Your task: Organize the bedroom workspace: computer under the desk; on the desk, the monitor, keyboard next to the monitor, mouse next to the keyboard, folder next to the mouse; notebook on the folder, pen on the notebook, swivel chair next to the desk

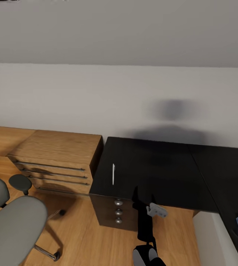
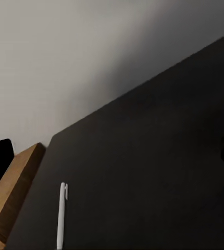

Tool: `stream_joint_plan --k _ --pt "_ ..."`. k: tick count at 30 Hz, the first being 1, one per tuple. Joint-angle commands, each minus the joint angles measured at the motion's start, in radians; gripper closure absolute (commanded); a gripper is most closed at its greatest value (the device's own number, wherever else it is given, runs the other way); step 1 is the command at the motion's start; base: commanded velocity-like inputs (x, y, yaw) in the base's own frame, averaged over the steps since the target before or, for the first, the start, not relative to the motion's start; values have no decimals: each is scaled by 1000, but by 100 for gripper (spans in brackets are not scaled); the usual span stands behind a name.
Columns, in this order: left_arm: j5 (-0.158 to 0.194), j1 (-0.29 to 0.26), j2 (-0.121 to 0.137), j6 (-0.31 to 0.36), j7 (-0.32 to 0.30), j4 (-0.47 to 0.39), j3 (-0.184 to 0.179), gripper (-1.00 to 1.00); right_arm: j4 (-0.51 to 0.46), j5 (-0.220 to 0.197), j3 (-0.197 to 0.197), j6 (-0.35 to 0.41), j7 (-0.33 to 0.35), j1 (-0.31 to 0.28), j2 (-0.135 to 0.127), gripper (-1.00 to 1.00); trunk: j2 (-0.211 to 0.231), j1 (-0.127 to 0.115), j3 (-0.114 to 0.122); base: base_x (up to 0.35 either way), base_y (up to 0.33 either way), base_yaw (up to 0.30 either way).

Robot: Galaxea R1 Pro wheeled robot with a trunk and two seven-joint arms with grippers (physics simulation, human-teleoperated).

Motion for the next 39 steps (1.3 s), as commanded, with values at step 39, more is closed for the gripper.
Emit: stream_joint_plan --k 39 --pt "9 -1 1 0 9 -1 -8 -100 48 15 2 -33 -62 -2 0 -100 -1 0 48 0 0 181"
